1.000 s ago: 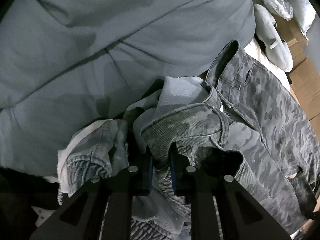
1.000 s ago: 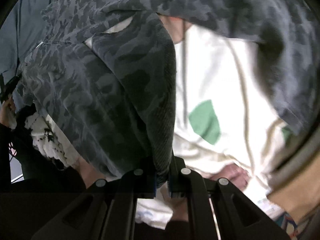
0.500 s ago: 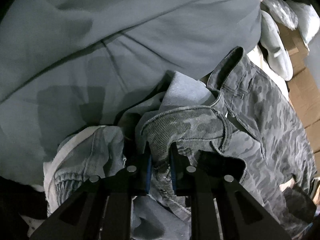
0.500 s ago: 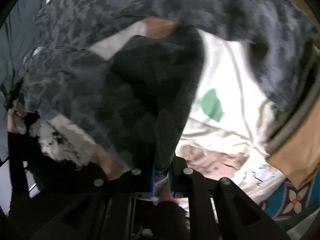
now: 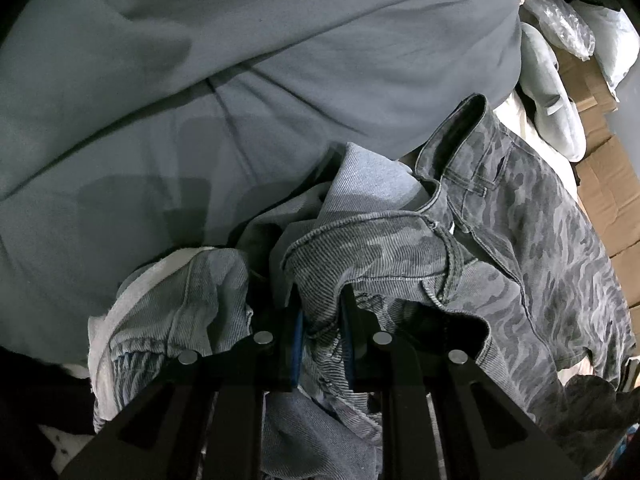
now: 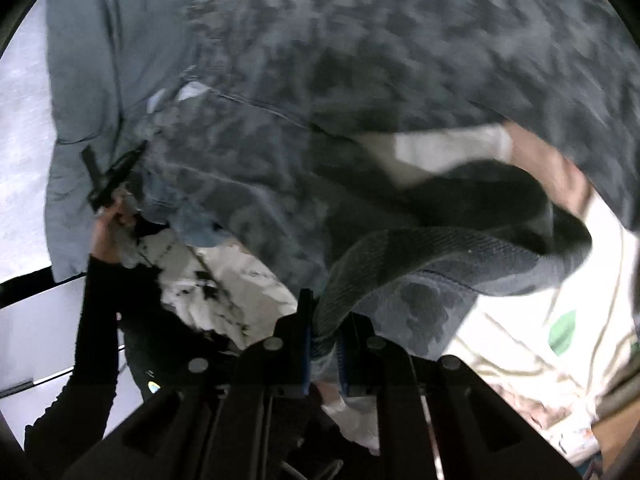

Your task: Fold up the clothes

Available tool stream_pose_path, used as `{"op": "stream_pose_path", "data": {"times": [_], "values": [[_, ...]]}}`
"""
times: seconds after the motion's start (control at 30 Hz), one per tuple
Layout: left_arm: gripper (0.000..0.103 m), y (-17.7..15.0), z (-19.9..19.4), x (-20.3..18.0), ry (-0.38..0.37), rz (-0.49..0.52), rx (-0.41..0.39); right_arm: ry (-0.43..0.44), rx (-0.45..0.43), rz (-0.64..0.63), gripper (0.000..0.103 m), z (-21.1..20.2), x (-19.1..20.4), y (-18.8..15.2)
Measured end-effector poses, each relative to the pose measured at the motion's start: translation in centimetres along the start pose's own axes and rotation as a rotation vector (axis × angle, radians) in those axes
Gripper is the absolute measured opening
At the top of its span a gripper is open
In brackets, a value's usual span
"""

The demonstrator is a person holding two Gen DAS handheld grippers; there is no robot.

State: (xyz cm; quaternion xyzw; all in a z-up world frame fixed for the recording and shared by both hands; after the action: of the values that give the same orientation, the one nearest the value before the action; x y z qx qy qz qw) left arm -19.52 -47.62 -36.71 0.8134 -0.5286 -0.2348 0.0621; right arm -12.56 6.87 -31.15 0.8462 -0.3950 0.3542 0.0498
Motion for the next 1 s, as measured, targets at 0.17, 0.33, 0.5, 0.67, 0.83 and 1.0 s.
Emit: {"op": "stream_pose_path", "data": {"times": [0.17, 0.33, 0.5, 0.67, 0.83, 1.0], "values": [[0.016, 0.0, -0.1, 0.1, 0.000, 0.000, 0.004, 0.064, -0.022, -0.065, 0.009, 1.6, 5.5, 2.1], [0.016, -0.1, -0.2, 0.2, -0.004, -0.004, 0.001, 0.116, -0.057, -0.090, 0.009, 4.0, 10.0, 4.7], [0.016, -0.2, -0.3, 0.3, -0.008, -0.004, 0.000, 0.085, -0.100, -0.043, 0.011, 8.7, 13.2, 6.7], [0.016, -0.1, -0.3, 0.3, -0.015, 0.006, 0.008, 0.012, -0.148, 0.003, 0.027, 13.3, 14.9, 8.0], [0.016, -0.3, -0.3, 0.3, -0.019, 0.007, 0.002, 0.001, -0.165, -0.035, 0.058, 13.5, 16.0, 7.8], [0.016, -0.3, -0.4, 0.4, -0.023, 0.004, -0.004, -0.003, -0.208, -0.152, 0.066, 10.5, 17.2, 6.4]]}}
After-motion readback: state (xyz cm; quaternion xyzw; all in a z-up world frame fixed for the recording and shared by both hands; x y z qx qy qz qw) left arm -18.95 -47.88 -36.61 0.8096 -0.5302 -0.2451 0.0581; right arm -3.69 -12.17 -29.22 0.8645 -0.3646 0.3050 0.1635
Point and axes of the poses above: each gripper's, at about its wrist camera, not at the fingertips, and z roughly the way its jaws point, x to its left, y to its top, the point moved 3 cm from there along z, roughly the way its jaws point, and after that the axes turned 14 degrees about -y, right-handed, at the moved point
